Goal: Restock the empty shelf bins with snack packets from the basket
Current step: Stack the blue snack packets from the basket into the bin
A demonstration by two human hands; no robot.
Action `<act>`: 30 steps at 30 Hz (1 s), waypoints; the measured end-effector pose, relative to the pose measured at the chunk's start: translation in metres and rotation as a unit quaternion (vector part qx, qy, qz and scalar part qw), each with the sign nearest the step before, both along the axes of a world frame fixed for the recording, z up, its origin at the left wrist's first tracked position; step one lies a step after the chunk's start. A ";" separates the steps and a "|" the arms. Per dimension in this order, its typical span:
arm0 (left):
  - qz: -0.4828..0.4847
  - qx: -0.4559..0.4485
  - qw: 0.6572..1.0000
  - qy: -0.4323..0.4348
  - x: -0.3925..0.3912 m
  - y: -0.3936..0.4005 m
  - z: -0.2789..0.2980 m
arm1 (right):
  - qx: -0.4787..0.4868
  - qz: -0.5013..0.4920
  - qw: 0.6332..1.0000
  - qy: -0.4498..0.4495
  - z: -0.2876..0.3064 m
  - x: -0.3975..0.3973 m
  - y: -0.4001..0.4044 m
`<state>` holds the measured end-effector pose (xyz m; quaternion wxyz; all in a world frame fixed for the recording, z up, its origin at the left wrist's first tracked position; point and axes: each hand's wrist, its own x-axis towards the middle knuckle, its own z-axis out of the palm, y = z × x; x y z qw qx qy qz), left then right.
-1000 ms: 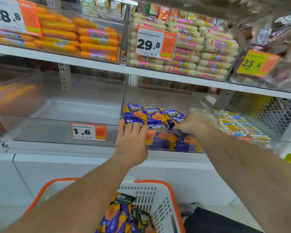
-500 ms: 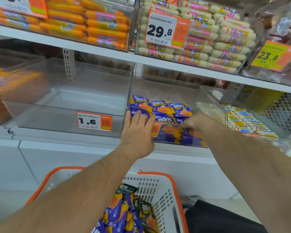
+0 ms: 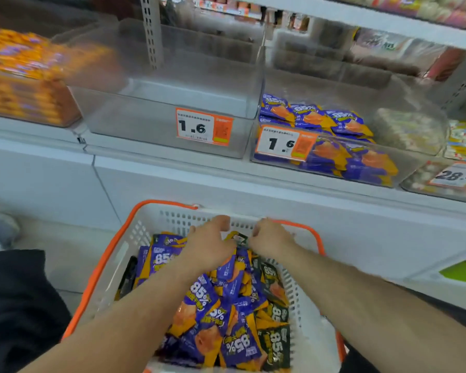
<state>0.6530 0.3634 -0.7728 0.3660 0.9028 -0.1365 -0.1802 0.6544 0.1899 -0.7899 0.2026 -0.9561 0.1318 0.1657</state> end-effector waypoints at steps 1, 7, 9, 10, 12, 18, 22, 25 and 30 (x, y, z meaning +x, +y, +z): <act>0.007 -0.011 0.999 0.030 -0.003 0.005 -0.005 | 0.027 -0.014 0.999 0.045 -0.023 0.002 0.006; 0.027 0.015 0.998 0.062 -0.019 0.025 -0.021 | 0.056 -0.036 0.989 0.128 -0.115 -0.017 0.027; 0.031 0.015 0.997 0.068 -0.021 0.027 -0.026 | 0.073 -0.078 0.987 0.119 -0.124 -0.025 0.028; 0.032 0.016 0.997 0.074 -0.021 0.027 -0.028 | 0.088 -0.119 0.982 0.115 -0.129 -0.025 0.029; 0.034 0.021 0.995 0.086 -0.021 0.026 -0.031 | 0.141 -0.214 0.961 0.106 -0.132 -0.027 0.030; 0.040 0.009 0.993 0.111 -0.025 0.024 -0.029 | 0.135 -0.212 0.965 0.075 -0.126 -0.022 0.030; 0.071 -0.022 0.987 0.144 -0.026 0.025 -0.030 | 0.083 -0.207 0.973 0.067 -0.100 -0.011 0.034; 0.132 -0.077 0.969 0.194 -0.028 0.022 -0.033 | 0.064 -0.172 0.981 0.061 -0.057 -0.002 0.027; 0.195 -0.160 0.937 0.241 -0.027 0.001 -0.023 | 0.072 -0.064 0.995 -0.006 0.017 0.001 -0.001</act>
